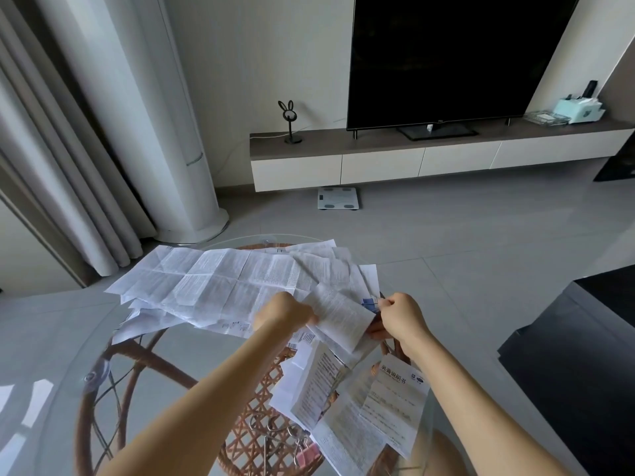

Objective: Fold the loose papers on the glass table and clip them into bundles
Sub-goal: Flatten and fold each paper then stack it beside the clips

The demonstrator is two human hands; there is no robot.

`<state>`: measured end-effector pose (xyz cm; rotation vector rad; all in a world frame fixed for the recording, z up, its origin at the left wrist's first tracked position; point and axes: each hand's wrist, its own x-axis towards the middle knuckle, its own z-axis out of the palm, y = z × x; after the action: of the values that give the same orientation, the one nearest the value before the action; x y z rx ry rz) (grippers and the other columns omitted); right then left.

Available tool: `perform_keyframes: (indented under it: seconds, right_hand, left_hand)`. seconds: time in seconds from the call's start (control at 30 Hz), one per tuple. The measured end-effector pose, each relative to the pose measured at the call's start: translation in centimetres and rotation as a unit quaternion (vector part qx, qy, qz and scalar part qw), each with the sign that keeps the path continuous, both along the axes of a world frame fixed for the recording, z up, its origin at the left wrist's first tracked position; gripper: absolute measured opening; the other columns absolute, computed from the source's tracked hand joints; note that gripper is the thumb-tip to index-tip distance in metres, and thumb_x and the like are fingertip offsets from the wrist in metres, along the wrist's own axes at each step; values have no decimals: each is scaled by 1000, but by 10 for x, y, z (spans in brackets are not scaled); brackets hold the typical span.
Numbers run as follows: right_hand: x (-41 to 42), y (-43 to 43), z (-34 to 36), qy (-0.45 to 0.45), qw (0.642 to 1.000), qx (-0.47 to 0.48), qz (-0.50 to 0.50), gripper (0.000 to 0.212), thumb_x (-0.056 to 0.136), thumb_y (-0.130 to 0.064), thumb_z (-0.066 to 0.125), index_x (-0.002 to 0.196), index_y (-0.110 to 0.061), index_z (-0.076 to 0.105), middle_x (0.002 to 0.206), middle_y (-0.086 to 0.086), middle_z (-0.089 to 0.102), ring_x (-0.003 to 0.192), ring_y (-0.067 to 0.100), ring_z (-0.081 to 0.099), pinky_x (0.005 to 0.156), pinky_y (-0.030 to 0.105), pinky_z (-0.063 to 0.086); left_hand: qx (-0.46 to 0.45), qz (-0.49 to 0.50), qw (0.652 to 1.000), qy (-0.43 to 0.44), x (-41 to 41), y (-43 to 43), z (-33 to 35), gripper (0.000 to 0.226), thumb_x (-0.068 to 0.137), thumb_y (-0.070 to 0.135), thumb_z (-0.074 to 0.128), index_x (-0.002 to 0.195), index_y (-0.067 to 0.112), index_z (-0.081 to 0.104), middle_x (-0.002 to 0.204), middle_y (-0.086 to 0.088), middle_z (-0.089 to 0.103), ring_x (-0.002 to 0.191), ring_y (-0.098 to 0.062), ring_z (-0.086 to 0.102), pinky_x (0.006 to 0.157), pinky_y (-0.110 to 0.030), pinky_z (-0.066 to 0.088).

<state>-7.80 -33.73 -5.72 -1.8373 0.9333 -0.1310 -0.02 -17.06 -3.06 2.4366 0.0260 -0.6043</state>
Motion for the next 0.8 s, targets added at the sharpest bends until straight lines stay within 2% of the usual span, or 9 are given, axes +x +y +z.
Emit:
perform_keyframes:
  seconds: [0.1,0.2,0.3,0.37,0.4,0.53,0.67,0.77,0.8]
  right_hand:
    - [-5,2,11,-24,989,-142,-38,17,94,-12,38,83,-5,50,83,13,63,73,34,64,67,43,53]
    - [-13,4,30,-65,948,-308,-52,10,95,-10,41,91,-8,49,74,2,53,67,28,48,58,32,33]
    - [-11,13,34,-40,950,-297,93,16,93,-18,47,86,-11,59,75,0,60,71,24,54,56,29,34]
    - [-10,22,27,22,931,-297,211,18,93,-22,51,81,-13,62,72,-4,60,68,18,56,53,25,37]
    - [-10,24,24,36,922,-308,233,19,94,-23,51,80,-14,61,70,-7,58,67,16,55,52,23,37]
    - [-9,28,23,21,906,-353,232,21,94,-29,53,78,-17,58,74,-7,58,71,17,58,60,27,44]
    - [-8,25,29,24,899,-373,229,24,95,-36,49,89,-16,62,89,-6,62,76,15,59,66,29,49]
    - [-4,20,34,35,894,-383,229,28,97,-39,45,92,-17,63,91,-5,64,79,15,58,65,26,46]
    - [-4,18,37,38,893,-386,229,30,97,-39,44,93,-17,63,91,-5,64,80,15,58,64,26,44]
  left_hand:
    - [40,-24,999,-15,-1,-2,-5,26,74,32,76,79,17,56,67,4,52,61,-11,48,52,-20,33]
    - [63,-51,996,-29,0,-3,-10,24,75,34,75,86,18,60,64,5,53,58,-10,48,48,-19,31]
    - [62,-66,995,-31,2,-3,-12,26,75,36,75,86,18,60,65,5,54,59,-10,47,49,-18,31]
    - [64,-76,995,-32,3,-3,-13,26,75,38,74,80,20,56,64,5,52,59,-10,46,49,-19,30]
    - [65,-81,994,-35,3,-3,-13,27,75,40,74,77,21,55,64,6,51,59,-10,46,49,-19,30]
    - [63,-101,992,-52,6,2,-11,31,77,47,69,75,19,57,58,7,45,56,-11,42,49,-20,27]
    - [64,-116,987,-93,12,23,-3,32,83,45,63,65,21,51,57,7,43,52,-12,39,48,-21,26]
    - [67,-129,968,-207,15,50,4,3,86,29,64,83,28,65,81,9,59,73,-10,56,59,-21,41]
    - [78,-137,951,-266,16,61,5,8,86,27,65,93,29,67,92,9,61,84,-10,56,68,-22,42]
